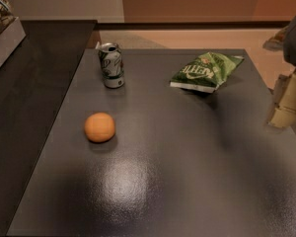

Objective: Pick green jalapeno chip bag

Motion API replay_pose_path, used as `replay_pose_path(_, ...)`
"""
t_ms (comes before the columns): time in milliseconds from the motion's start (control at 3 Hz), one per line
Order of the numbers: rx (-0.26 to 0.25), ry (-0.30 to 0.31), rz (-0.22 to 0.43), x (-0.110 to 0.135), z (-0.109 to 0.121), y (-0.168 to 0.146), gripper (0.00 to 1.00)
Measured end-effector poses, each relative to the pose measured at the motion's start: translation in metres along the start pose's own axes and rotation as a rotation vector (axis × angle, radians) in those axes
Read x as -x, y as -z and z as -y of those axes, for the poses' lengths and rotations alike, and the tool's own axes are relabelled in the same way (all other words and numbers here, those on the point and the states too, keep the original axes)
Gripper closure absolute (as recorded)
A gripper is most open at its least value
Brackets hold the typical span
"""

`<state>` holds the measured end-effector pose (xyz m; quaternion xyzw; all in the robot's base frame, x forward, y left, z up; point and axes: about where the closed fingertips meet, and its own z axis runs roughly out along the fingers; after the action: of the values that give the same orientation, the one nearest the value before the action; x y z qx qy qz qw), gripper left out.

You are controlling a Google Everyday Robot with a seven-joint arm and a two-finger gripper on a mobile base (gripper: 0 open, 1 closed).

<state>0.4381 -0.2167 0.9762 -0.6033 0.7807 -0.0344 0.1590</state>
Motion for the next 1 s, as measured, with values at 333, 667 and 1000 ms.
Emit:
replay_pose_path(333, 0.0, 0.0, 0.0, 0.0, 0.0, 0.0, 0.0)
replay_pose_path(667, -0.014, -0.008, 0.033, 0.005, 0.012, 0.0, 0.0)
replay_pose_path(1000, -0.028, -0.037, 0.097, 0.015, 0.035, -0.008, 0.0)
